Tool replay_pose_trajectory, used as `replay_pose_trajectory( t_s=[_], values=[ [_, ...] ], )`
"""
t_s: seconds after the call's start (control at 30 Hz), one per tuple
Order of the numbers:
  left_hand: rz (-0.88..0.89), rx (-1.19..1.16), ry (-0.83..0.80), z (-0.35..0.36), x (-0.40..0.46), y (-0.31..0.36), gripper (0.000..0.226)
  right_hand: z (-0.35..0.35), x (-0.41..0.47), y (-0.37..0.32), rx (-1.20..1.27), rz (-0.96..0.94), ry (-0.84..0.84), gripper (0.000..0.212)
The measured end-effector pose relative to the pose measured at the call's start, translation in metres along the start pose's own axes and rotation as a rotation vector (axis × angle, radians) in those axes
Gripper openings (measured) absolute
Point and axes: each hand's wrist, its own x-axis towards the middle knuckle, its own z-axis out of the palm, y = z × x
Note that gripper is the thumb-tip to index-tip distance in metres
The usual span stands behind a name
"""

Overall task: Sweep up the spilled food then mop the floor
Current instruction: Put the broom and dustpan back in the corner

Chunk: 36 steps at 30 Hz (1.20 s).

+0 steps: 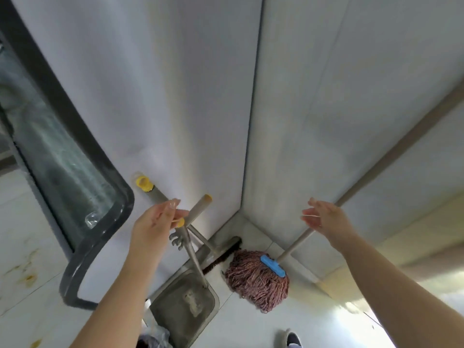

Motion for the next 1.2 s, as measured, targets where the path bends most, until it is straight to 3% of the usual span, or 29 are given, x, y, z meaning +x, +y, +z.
replay_pose_trajectory(
  t_s=[0.3, 0.4, 0.5, 0.67, 0.87, 0.97, 1.07, 1.2],
  values=[
    [-0.056, -0.015, -0.387, 0.137, -0.016, 0.012, 0.015, -0.092, 0.03, -0.004, -0.033, -0.097, 0.203, 0.025],
    [-0.075, -0.003, -0.439, 0.183, -0.019, 0.015, 0.015, -0.115, 0.056, -0.014, -0.234, -0.127, 0.251, 0.064],
    [-0.113, 0.011, -0.409, 0.229, -0.022, 0.02, 0.024, -0.127, 0.085, -0.03, -0.339, -0.19, 0.214, 0.071],
    [-0.228, -0.023, -0.311, 0.286, -0.034, 0.026, 0.03, -0.135, 0.128, -0.05, -0.312, -0.221, 0.029, 0.027],
    [-0.283, -0.036, -0.141, 0.281, -0.05, 0.035, 0.031, -0.131, 0.152, -0.062, -0.277, -0.349, -0.135, 0.035],
    [-0.31, -0.096, -0.059, 0.266, -0.053, 0.042, 0.033, -0.122, 0.151, -0.054, -0.238, -0.337, -0.291, 0.026],
    [-0.308, -0.166, -0.002, 0.256, -0.054, 0.049, 0.034, -0.111, 0.146, -0.045, -0.197, -0.278, -0.28, 0.024],
    [-0.276, -0.205, 0.024, 0.246, -0.06, 0.051, 0.039, -0.105, 0.133, -0.049, -0.14, -0.329, -0.245, 0.041]
  ],
)
